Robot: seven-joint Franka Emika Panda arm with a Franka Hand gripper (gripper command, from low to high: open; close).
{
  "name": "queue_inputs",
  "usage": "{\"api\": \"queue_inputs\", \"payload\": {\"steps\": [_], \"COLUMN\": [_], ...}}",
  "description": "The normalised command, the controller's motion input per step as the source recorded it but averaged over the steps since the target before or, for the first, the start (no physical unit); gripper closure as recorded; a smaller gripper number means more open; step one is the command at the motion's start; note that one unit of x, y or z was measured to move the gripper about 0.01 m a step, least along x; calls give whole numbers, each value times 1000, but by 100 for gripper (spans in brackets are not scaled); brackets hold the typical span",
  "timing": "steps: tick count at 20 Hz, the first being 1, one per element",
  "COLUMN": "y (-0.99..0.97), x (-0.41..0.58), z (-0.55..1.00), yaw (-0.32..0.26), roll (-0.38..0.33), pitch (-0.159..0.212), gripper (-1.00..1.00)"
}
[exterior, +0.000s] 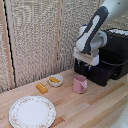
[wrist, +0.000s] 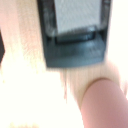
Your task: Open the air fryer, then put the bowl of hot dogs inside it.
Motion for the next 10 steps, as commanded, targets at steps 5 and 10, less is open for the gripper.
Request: {"api": "queue_inputs", "payload": {"steps": [5,10], "y": [322,510], "x": [39,22], "z": [714,510], "yaw": [7,59], "roll": [6,84], "pitch": [42,93], "gripper": [-100,-100]}}
